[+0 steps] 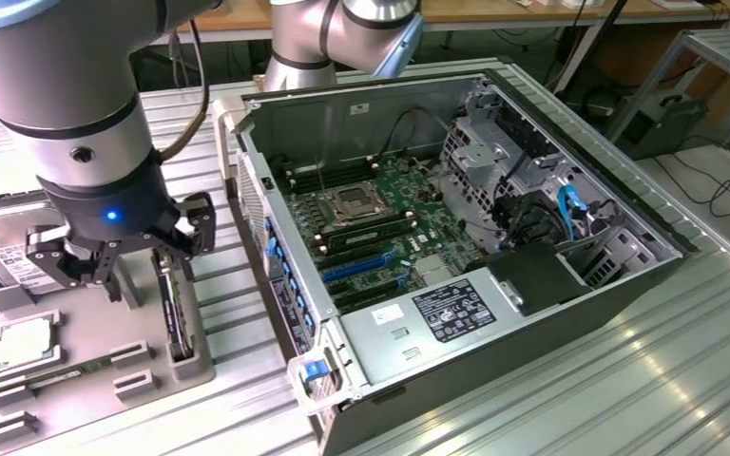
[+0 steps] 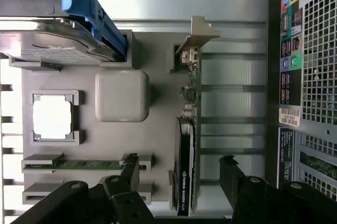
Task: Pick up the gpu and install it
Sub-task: 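Pick up the gpu and move the gpu toward the slot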
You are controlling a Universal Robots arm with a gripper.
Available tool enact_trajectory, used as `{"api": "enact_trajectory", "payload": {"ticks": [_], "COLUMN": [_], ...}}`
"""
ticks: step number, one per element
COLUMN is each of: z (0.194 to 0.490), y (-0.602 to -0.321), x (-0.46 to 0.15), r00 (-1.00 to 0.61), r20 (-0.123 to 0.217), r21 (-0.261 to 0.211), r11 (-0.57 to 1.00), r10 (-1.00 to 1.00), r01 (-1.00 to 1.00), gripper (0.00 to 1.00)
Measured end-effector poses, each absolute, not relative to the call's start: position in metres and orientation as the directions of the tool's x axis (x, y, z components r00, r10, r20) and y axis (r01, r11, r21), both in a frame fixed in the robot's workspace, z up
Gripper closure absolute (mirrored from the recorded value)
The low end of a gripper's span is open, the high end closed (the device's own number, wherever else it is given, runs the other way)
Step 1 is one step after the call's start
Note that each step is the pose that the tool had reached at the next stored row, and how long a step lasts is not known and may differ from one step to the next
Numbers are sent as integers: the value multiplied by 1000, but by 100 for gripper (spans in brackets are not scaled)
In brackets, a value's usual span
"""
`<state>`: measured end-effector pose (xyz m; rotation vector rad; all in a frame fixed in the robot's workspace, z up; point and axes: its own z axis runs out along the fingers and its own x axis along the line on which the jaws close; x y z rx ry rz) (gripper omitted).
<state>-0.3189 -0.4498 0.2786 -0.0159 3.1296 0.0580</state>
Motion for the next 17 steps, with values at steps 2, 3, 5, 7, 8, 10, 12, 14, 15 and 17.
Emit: {"api": "enact_trajectory", "payload": {"ticks": [2,3,5,7,8,10,12,14,15,17], "z": [275,273,270,266,264,260,257,253,251,244], "y": [-450,-450,-450,-450,-450,-450,-450,-450,-450,-450], "x": [-319,-319,-318,-317,-317,-316,-316,-316,-316,-316], "r00": [-1000,-1000,-1000,-1000,-1000,-1000,-1000,-1000,-1000,-1000], "r20": [-10,-10,-10,-10,-10,-10,-10,-10,-10,-8], "r21": [37,37,37,37,37,37,37,37,37,37], "r11": [999,999,999,999,999,999,999,999,999,999], "r10": [-14,-14,-14,-14,-14,-14,-14,-14,-14,-14], "r01": [-14,-14,-15,-15,-14,-14,-14,-14,-14,-14], "gripper": [28,28,28,28,28,28,28,28,28,28]}}
